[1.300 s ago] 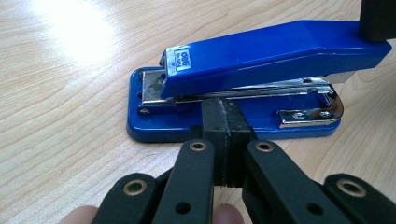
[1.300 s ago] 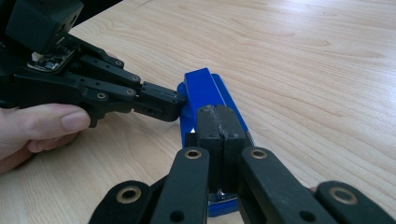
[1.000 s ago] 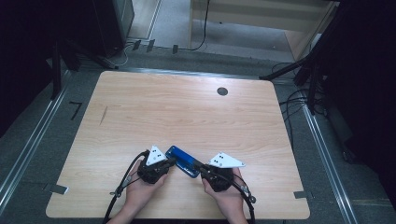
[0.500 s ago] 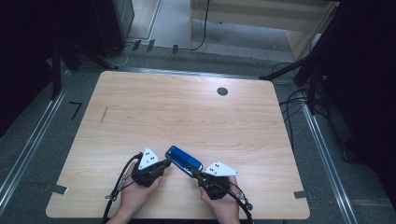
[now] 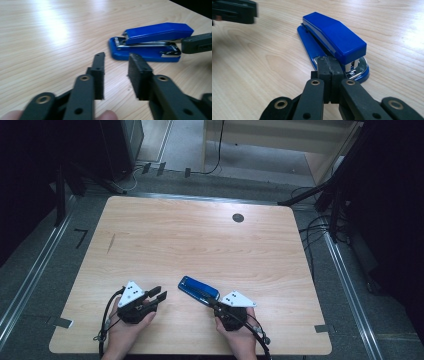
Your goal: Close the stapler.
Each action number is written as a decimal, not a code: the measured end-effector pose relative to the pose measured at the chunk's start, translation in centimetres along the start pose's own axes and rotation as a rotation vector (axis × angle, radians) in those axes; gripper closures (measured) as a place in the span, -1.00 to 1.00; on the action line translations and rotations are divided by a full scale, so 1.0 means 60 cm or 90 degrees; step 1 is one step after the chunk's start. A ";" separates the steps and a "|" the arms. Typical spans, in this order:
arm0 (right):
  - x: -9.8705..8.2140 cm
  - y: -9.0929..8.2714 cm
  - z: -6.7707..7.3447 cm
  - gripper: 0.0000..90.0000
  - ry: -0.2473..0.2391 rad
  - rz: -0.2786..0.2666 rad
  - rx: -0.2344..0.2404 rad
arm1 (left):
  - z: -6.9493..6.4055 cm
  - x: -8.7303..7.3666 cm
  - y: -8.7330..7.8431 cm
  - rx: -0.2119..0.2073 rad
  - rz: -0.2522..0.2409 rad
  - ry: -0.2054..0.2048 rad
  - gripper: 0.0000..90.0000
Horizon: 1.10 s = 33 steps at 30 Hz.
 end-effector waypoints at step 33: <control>0.025 0.037 -0.080 1.00 0.001 0.003 -0.043 | 0.173 -0.015 -0.165 0.185 -0.048 -0.063 -0.60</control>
Point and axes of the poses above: each handheld gripper's, and its own axes: y roughly forward along the jaws, x roughly out of its top, z roughly to its left, the point moved 8 cm from there along y, roughly forward along the jaws, and after that the axes turned 13 degrees about -z, right-handed, at the moved point
